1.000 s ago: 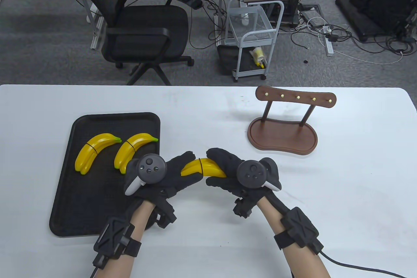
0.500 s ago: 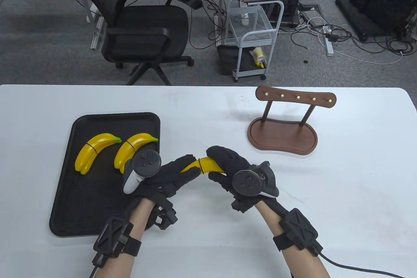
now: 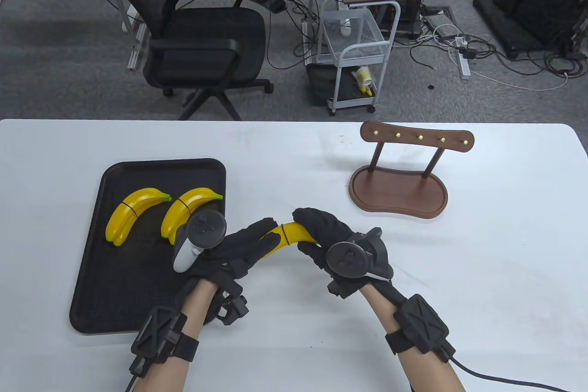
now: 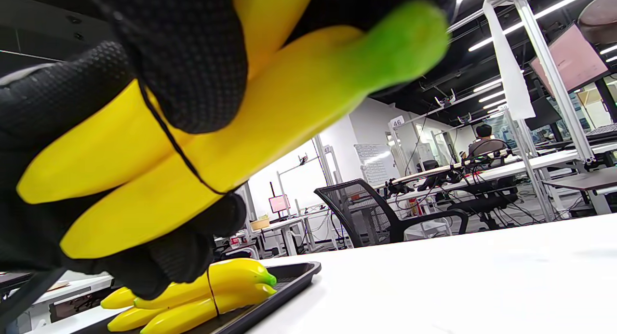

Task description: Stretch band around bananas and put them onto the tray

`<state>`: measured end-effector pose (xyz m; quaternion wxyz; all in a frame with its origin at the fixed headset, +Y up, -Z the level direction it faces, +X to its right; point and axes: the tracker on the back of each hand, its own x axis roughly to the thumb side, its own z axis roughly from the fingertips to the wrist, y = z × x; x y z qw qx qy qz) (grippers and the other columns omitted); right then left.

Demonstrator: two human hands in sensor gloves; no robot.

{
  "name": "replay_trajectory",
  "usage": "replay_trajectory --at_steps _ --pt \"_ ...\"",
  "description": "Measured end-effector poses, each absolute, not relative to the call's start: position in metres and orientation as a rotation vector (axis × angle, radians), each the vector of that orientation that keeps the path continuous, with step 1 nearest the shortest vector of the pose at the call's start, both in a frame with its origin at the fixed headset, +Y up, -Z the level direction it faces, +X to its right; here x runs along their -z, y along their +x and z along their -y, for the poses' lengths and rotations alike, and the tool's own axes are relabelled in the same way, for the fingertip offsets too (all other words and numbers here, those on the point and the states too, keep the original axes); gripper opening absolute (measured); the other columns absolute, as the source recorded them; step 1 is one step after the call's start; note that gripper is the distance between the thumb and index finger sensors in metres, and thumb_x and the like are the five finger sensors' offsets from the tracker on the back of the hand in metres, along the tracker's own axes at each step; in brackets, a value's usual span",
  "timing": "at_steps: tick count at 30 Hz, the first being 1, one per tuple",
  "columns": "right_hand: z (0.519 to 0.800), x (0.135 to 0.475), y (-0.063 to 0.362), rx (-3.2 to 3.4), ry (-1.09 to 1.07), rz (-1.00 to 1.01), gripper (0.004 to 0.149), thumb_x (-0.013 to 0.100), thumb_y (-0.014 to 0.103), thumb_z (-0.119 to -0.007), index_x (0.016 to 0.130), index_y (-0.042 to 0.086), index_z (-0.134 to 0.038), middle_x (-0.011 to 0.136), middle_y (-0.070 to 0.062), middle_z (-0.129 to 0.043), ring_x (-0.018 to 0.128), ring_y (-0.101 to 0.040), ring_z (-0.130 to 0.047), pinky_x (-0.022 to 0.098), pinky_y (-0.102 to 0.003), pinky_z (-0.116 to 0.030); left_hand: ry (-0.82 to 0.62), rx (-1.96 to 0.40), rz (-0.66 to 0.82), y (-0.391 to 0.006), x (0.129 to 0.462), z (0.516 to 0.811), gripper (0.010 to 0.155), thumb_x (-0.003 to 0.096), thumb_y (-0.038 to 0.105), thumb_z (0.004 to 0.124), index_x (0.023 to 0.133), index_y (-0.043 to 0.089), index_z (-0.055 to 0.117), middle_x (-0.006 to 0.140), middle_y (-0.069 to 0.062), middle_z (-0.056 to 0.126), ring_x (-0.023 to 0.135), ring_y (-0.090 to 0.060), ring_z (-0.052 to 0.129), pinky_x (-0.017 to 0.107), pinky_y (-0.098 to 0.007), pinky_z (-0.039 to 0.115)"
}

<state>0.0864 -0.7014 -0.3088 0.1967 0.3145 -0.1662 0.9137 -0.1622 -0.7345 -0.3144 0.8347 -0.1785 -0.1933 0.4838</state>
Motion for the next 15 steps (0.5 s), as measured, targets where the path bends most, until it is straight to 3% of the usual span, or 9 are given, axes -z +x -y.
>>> replay_trajectory --at_steps 15 --pt "0.708 0.321 0.093 -2.496 0.706 0.266 0.071 0.046 0.032 -0.091 0.105 0.010 -0.059 0.100 -0.013 -0.076 0.085 -0.035 -0.086 0.058 -0.047 -0.079 -0.036 -0.650 0.446 -0.152 0.300 0.707 0.067 0.0581 0.054 0.073 0.113 0.023 0.052 0.118 -0.006 0.066 0.101 -0.033 0.081 0.077 -0.050 0.067"
